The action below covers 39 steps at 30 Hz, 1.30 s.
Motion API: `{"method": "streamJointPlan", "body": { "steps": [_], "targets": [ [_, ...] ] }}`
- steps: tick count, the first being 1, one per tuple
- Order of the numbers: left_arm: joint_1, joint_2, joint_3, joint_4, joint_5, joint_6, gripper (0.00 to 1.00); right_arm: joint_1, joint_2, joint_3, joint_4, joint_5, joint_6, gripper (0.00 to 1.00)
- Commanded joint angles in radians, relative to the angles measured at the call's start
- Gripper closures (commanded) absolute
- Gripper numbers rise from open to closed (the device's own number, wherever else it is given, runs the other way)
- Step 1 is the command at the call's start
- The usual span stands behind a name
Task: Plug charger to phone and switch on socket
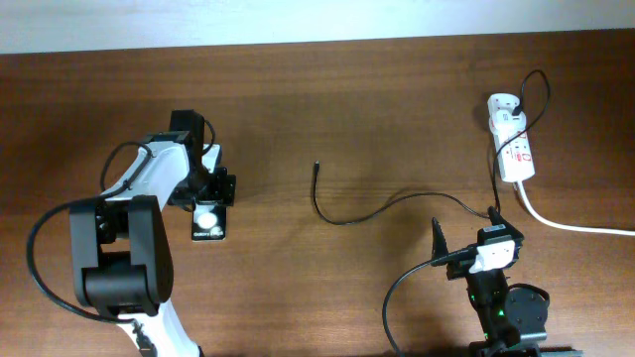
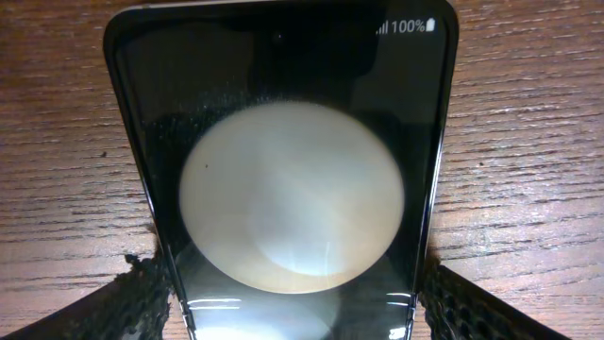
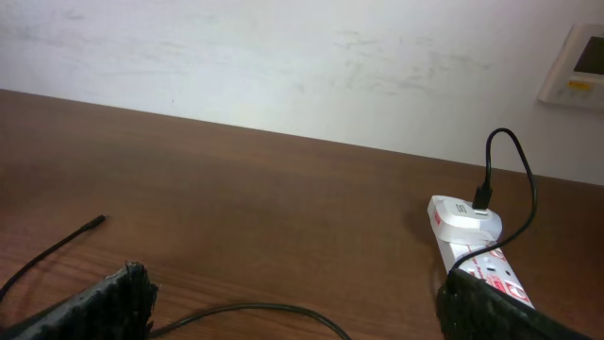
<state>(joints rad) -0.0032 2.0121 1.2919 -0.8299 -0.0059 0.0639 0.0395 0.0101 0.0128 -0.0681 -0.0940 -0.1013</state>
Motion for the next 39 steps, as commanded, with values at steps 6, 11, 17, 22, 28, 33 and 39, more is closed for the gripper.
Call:
{"method": "streamJointPlan", "body": {
  "steps": [6, 11, 17, 22, 28, 33, 39],
  "targets": [
    [0.006, 0.137, -0.067, 0.022, 0.081, 0.012, 0.16, 0.006, -0.006, -0.007, -0.003, 0.002, 0.004, 0.01],
    [0.006, 0.137, -0.067, 0.021, 0.096, 0.012, 0.16, 0.006, -0.006, -0.007, -0.003, 0.001, 0.004, 0.01],
    [0.006, 0.137, -0.067, 0.021, 0.096, 0.012, 0.26, 0.006, -0.006, -0.007, -0.003, 0.001, 0.004, 0.01],
    [0.006, 0.137, -0.067, -0.021, 0.096, 0.013, 0.16, 0.006, -0.006, -0.007, -0.003, 0.001, 0.004, 0.01],
    [0.006, 0.137, -0.068, -0.017, 0.101, 0.060, 0.15, 0.006, -0.006, -0.007, -0.003, 0.001, 0.004, 0.01],
    [0.006, 0.137, -0.067, -0.012, 0.183, 0.111, 0.12, 0.006, -0.006, -0.007, -0.003, 0.001, 0.004, 0.01],
    [0.006, 0.137, -0.067, 0.006, 0.186, -0.028, 0.11, 0.006, -0.006, -0.007, -0.003, 0.001, 0.004, 0.01]
  ]
}}
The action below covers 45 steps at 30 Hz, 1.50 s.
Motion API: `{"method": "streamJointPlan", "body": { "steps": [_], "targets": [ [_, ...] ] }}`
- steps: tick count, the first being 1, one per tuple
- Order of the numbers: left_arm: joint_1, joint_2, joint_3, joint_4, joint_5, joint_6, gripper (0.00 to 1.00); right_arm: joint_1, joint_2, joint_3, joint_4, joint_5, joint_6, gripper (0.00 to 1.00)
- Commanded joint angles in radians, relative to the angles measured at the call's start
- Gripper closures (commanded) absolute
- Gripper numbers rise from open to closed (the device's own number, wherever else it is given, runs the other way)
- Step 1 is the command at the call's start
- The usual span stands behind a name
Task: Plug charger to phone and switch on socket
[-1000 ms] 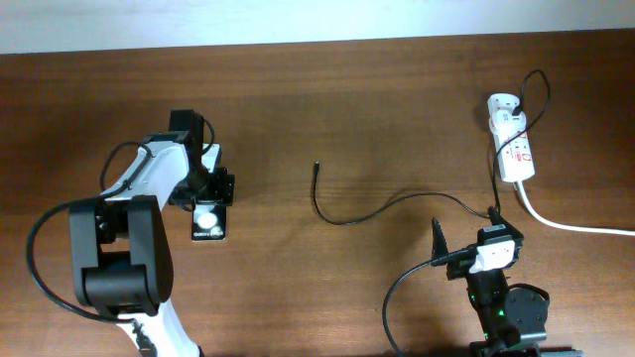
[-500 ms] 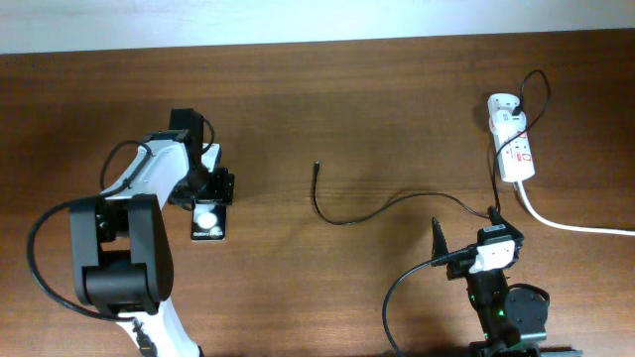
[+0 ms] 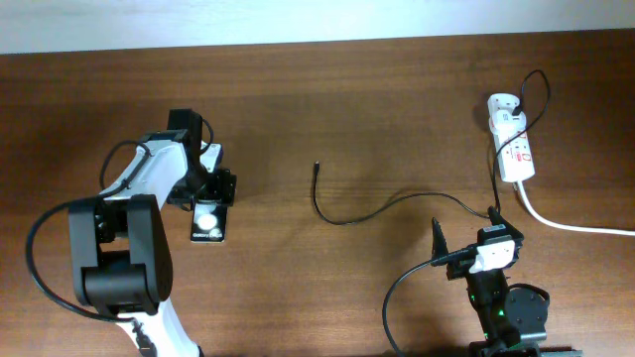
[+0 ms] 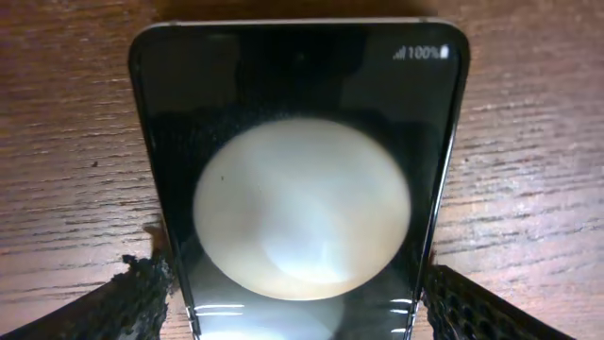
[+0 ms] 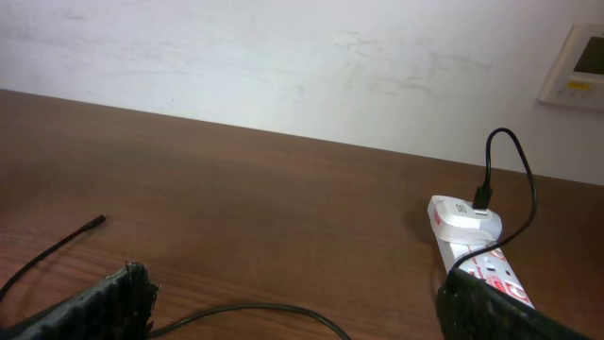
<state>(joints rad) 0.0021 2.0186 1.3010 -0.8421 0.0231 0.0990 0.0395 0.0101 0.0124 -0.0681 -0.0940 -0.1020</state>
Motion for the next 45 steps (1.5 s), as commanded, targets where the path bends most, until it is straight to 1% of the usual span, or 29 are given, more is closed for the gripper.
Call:
{"method": "streamJointPlan", "body": {
  "steps": [1, 3, 6, 7, 10, 11, 15, 16, 17, 19, 21, 23, 28, 38, 42, 45],
  "targets": [
    [0.001, 0.130, -0.076, 0.018, 0.158, -0.097, 0.11, 0.006, -0.006, -0.007, -0.003, 0.001, 0.005, 0.01],
    [0.001, 0.130, -0.076, 0.019, 0.166, -0.138, 0.10, 0.006, -0.006, -0.007, -0.003, 0.001, 0.005, 0.01],
    [0.001, 0.130, -0.076, 0.019, 0.172, -0.157, 0.11, 0.006, -0.006, -0.007, -0.003, 0.001, 0.005, 0.01],
    [0.001, 0.130, -0.076, 0.023, 0.172, -0.203, 0.11, 0.006, -0.006, -0.007, -0.003, 0.001, 0.005, 0.01],
    [0.001, 0.130, -0.076, 0.048, 0.172, -0.263, 0.10, 0.006, -0.006, -0.007, -0.003, 0.001, 0.005, 0.01],
    [0.001, 0.130, -0.076, 0.049, 0.164, -0.235, 0.08, 0.006, -0.006, -0.007, -0.003, 0.001, 0.005, 0.01],
    [0.001, 0.130, -0.076, 0.053, 0.164, 0.051, 0.06, 0.006, -0.006, -0.007, -0.003, 0.001, 0.005, 0.01],
    [0.001, 0.130, -0.076, 0.054, 0.164, 0.078, 0.05, 0.006, -0.006, -0.007, -0.003, 0.001, 0.005, 0.01],
    [0.001, 0.130, -0.076, 0.056, 0.153, 0.088, 0.05, 0.006, -0.006, -0.007, -0.003, 0.002, 0.005, 0.01],
    [0.001, 0.130, -0.076, 0.056, 0.055, 0.090, 0.04, 0.006, -0.006, -0.007, -0.003, 0.001, 0.005, 0.01],
    [0.001, 0.130, -0.077, 0.056, 0.055, 0.090, 0.05, 0.006, -0.006, -0.007, -0.003, 0.001, 0.005, 0.01],
    [0.001, 0.130, -0.077, 0.055, 0.055, 0.090, 0.01, 0.006, -0.006, -0.007, -0.003, 0.001, 0.005, 0.01],
    [0.001, 0.130, -0.106, 0.063, 0.055, 0.090, 0.01, 0.006, -0.006, -0.007, -0.003, 0.001, 0.005, 0.01],
    [0.001, 0.130, -0.106, 0.082, 0.070, 0.089, 0.00, 0.006, -0.006, -0.007, -0.003, 0.001, 0.005, 0.01],
    [0.001, 0.130, -0.106, 0.082, 0.066, 0.090, 0.06, 0.006, -0.006, -0.007, -0.003, 0.001, 0.005, 0.02],
    [0.001, 0.130, -0.106, 0.078, 0.064, 0.090, 0.06, 0.006, -0.006, -0.007, -0.003, 0.001, 0.005, 0.01]
  ]
}}
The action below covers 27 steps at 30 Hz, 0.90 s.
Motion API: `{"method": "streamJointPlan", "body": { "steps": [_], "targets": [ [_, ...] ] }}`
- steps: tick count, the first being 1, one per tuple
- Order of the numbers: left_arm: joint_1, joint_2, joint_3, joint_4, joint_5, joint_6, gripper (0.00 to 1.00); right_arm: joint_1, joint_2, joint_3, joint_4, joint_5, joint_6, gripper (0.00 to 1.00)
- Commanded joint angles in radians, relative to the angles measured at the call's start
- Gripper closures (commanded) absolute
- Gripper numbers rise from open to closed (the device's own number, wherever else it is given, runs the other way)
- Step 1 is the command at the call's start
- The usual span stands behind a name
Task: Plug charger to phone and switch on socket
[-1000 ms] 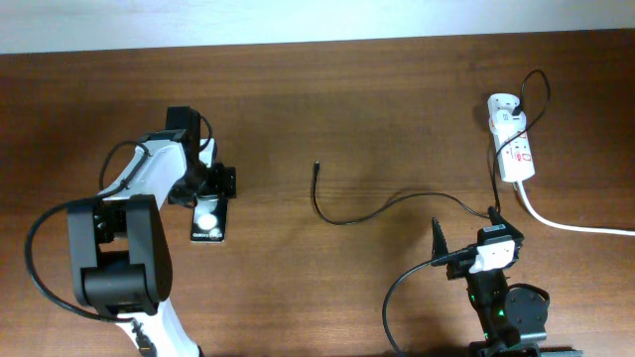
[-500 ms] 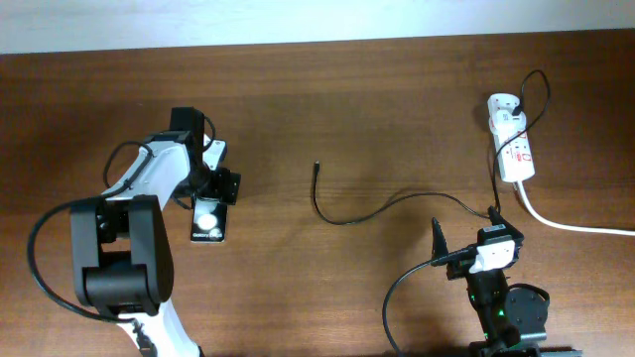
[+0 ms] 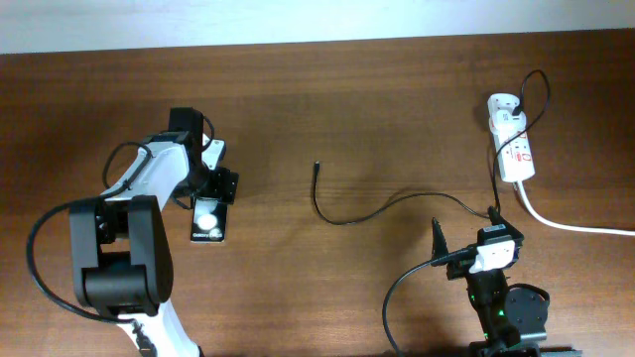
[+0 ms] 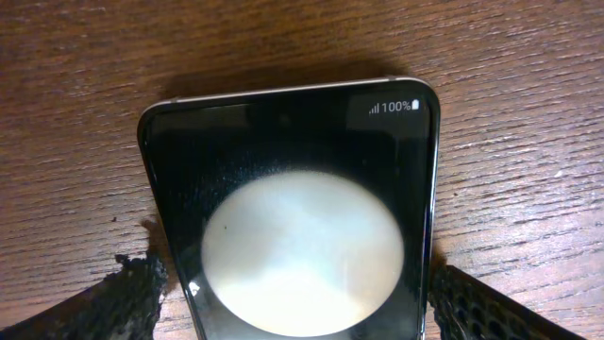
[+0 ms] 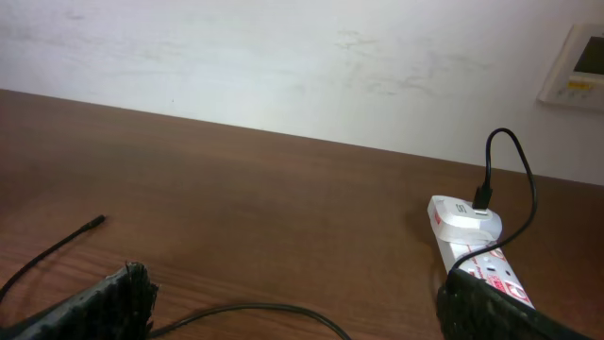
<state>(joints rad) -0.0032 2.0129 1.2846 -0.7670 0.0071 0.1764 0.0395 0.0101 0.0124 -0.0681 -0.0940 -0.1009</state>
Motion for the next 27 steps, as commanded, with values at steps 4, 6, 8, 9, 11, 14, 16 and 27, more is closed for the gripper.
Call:
{"method": "streamJointPlan", "body": {
  "steps": [4, 6, 8, 9, 11, 14, 16, 27],
  "targets": [
    [0.006, 0.136, -0.089, -0.008, 0.070, 0.013, 0.08, 0.006, -0.006, -0.007, -0.003, 0.001, 0.004, 0.01],
    [0.006, 0.136, -0.089, -0.013, 0.036, 0.012, 0.09, 0.006, -0.006, -0.007, -0.003, 0.001, 0.004, 0.01],
    [0.006, 0.136, -0.089, -0.021, 0.010, 0.014, 0.06, 0.006, -0.006, -0.007, -0.003, 0.001, 0.004, 0.01],
    [0.006, 0.136, -0.089, -0.027, 0.016, 0.035, 0.05, 0.006, -0.006, -0.007, -0.003, 0.001, 0.004, 0.01],
    [-0.001, 0.136, -0.089, -0.031, 0.068, 0.066, 0.05, 0.006, -0.006, -0.007, -0.003, 0.001, 0.004, 0.01],
    [-0.033, 0.136, -0.089, -0.042, 0.071, 0.064, 0.04, 0.006, -0.006, -0.007, -0.003, 0.001, 0.004, 0.01],
    [-0.039, 0.136, -0.089, -0.050, 0.071, 0.064, 0.02, 0.006, -0.006, -0.007, -0.003, 0.001, 0.004, 0.01],
    [-0.039, 0.136, -0.093, -0.088, 0.045, 0.064, 0.03, 0.006, -0.006, -0.007, -0.003, 0.001, 0.004, 0.01]
  ]
}}
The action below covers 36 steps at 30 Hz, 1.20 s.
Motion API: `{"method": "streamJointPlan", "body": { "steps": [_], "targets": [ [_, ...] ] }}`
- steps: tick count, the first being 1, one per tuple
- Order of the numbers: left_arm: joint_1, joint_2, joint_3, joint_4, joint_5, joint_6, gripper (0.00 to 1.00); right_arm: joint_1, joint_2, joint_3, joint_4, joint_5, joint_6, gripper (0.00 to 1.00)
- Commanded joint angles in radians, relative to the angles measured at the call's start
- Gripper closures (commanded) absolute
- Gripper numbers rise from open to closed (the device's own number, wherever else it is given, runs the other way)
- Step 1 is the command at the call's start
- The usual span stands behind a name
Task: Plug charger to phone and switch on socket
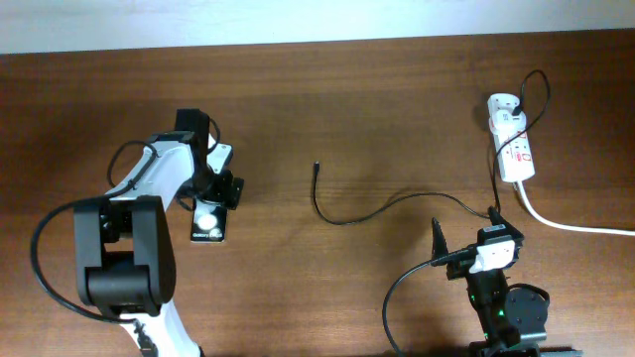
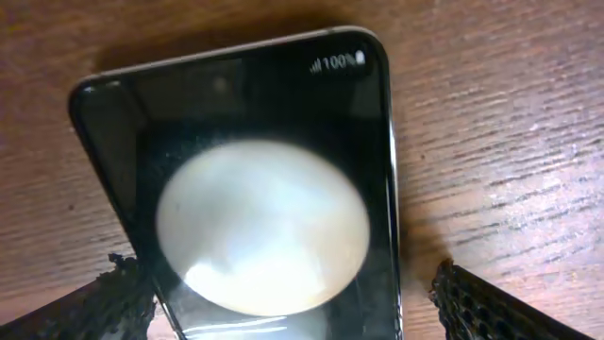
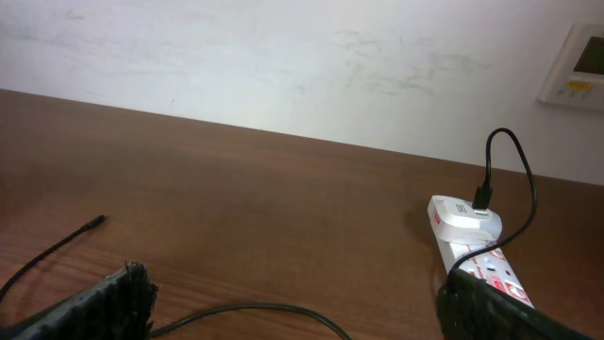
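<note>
A black phone (image 2: 255, 189) lies flat on the wooden table, screen lit and reading 100%, with a round pale reflection on the glass. Seen from above, the phone (image 1: 208, 222) is at the left. My left gripper (image 2: 288, 307) is open and straddles the phone's near end; its right finger (image 2: 486, 307) stands apart from the phone's edge. The black charger cable (image 1: 377, 210) runs from its free tip (image 1: 316, 167) to the white power strip (image 1: 513, 141), where its charger is plugged in. My right gripper (image 3: 297, 307) is open and low at the front, holding nothing.
The power strip's (image 3: 477, 247) white mains lead (image 1: 575, 226) runs off the right edge. A loop of the cable (image 3: 255, 310) lies in front of the right gripper. A white wall (image 3: 283, 57) backs the table's far edge.
My left gripper has shifted slightly right and turned, so the phone now sits skewed and left of centre in its view. The phone, cable and right arm have not moved.
The left gripper was open and close over the phone, which filled its view. At each later moment the phone showed smaller and more of its far end was visible. Now the gripper is turned over it. The right arm stayed still throughout.
</note>
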<state>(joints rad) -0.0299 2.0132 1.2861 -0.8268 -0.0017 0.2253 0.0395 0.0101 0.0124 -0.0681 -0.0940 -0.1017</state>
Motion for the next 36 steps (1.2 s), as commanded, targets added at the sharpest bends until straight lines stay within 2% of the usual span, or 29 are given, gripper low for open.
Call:
{"method": "streamJointPlan", "body": {
  "steps": [1, 3, 7, 13, 23, 24, 27, 32, 36],
  "targets": [
    [-0.012, 0.135, -0.095, -0.028, 0.053, 0.015, 0.03, 0.006, -0.006, -0.007, -0.003, 0.001, 0.005, 0.01],
    [-0.013, 0.135, -0.098, -0.034, 0.053, 0.015, 0.06, 0.006, -0.006, -0.007, -0.003, 0.001, 0.005, 0.01],
    [-0.012, 0.135, -0.129, -0.007, 0.053, 0.015, 0.03, 0.006, -0.006, -0.007, -0.003, 0.001, 0.005, 0.01],
    [-0.012, 0.135, -0.129, 0.014, 0.053, 0.015, 0.04, 0.006, -0.006, -0.007, -0.003, 0.001, 0.005, 0.01],
    [-0.012, 0.135, -0.129, 0.022, 0.054, 0.008, 0.16, 0.006, -0.006, -0.007, -0.003, 0.001, 0.005, 0.01],
    [-0.013, 0.135, -0.129, 0.022, 0.056, 0.007, 0.20, 0.006, -0.006, -0.007, -0.003, 0.001, 0.005, 0.01],
    [-0.012, 0.135, -0.129, 0.025, 0.057, -0.013, 0.21, 0.006, -0.006, -0.007, -0.003, 0.001, 0.005, 0.01],
    [-0.011, 0.135, -0.089, 0.033, 0.059, -0.135, 0.21, 0.006, -0.006, -0.007, -0.003, 0.001, 0.005, 0.01],
    [-0.011, 0.135, -0.061, 0.033, 0.119, -0.204, 0.22, 0.006, -0.006, -0.007, -0.003, 0.001, 0.005, 0.01]
  ]
}}
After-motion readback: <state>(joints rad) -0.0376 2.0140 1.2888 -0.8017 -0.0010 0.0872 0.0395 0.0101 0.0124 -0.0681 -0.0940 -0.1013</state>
